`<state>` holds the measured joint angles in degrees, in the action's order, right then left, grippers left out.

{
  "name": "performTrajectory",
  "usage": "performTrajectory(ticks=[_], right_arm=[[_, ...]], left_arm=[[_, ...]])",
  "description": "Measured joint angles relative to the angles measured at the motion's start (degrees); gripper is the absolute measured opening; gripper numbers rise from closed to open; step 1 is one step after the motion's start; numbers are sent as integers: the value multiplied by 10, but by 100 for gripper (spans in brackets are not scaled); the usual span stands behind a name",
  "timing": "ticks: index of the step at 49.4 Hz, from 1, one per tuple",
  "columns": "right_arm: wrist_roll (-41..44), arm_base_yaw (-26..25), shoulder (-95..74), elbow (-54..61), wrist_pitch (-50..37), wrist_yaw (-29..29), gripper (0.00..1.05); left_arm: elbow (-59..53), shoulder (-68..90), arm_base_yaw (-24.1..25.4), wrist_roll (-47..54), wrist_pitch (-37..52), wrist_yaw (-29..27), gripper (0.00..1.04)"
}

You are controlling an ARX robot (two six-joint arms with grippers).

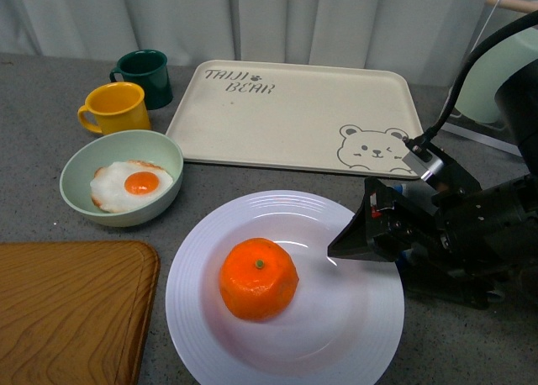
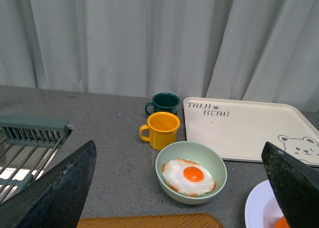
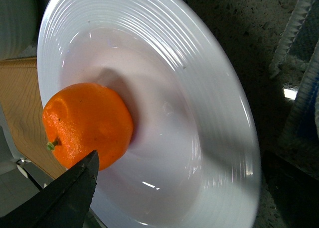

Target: Place orange and plate with both arms

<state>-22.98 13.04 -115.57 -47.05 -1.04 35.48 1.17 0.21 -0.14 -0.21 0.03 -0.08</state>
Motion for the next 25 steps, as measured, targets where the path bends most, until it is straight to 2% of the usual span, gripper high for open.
performTrajectory(ticks=[18, 20, 25], right_arm=[[-78, 13, -32, -5, -53, 25, 95], [-87, 14, -35, -6, -55, 24, 92], [-102, 17, -50, -11, -54, 15, 73]], left_arm=[[0, 0, 0, 0, 0, 0, 98], [0, 0, 0, 0, 0, 0, 98], [0, 0, 0, 0, 0, 0, 98]])
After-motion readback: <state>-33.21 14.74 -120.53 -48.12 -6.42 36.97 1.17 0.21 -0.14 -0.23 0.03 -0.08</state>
